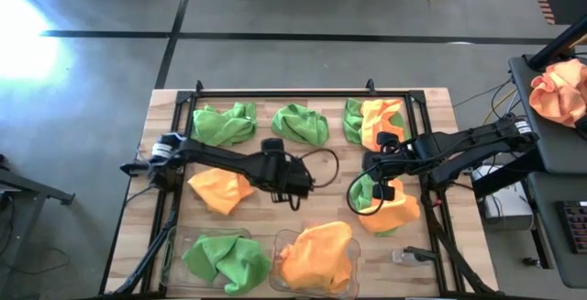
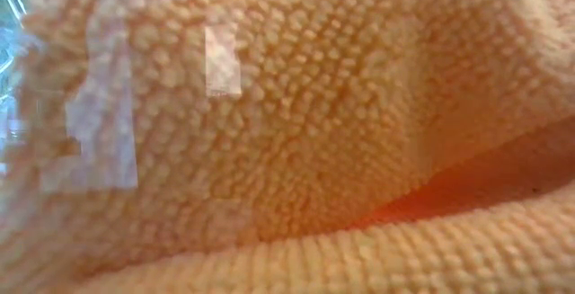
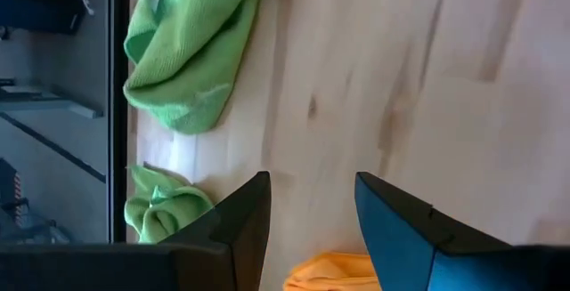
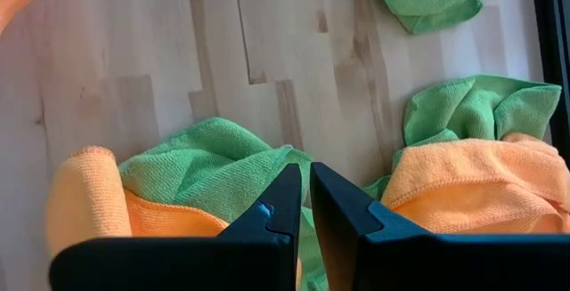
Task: Sort microfiber towel by color & place in baskets
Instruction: Put the orange towel into the right transparent bin
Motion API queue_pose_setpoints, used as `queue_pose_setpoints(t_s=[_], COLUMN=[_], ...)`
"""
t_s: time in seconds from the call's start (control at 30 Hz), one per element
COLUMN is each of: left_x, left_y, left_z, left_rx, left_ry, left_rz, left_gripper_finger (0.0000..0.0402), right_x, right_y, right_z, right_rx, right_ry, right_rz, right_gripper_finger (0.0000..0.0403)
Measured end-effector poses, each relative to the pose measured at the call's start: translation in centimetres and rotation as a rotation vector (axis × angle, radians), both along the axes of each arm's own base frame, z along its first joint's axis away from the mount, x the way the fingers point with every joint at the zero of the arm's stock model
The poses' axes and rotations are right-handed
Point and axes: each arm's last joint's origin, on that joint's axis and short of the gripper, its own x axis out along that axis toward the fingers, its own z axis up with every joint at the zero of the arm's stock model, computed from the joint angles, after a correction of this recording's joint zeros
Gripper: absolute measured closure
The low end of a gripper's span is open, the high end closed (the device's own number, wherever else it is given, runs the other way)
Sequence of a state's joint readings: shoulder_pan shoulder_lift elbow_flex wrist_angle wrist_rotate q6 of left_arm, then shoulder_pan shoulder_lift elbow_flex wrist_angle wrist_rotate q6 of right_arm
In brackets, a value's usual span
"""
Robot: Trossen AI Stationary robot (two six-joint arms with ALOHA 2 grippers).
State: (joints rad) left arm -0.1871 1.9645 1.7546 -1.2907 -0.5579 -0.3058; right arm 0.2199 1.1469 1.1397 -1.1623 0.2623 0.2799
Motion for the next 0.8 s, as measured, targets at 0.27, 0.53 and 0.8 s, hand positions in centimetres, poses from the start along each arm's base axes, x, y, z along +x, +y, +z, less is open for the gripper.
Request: queue_pose_setpoints(t_s=[0.27, 0.53, 0.8], left_x=[-6.6, -14.6, -20.3], left_y=[3.0, 3.9, 4.5], left_z=[1.6, 1.8, 0.7], left_rx=[-0.120, -0.218, -0.299], left_ry=[-0.207, -0.365, -0.458], left_rz=[0.036, 0.068, 0.153], left_gripper_finger=[0.0253, 0.0253, 0.0253], right_x=[0.2, 0.8, 1.1], right_y=[0.0, 0.1, 0.2], right_z=[0.1, 0.3, 0.5], right_rx=[0.022, 0.041, 0.051], right_ry=[-0.036, -0.113, -0.154], right_rz=[-0.071, -0.119, -0.119], right_gripper_finger=[0.0381, 0.0381, 0.0381])
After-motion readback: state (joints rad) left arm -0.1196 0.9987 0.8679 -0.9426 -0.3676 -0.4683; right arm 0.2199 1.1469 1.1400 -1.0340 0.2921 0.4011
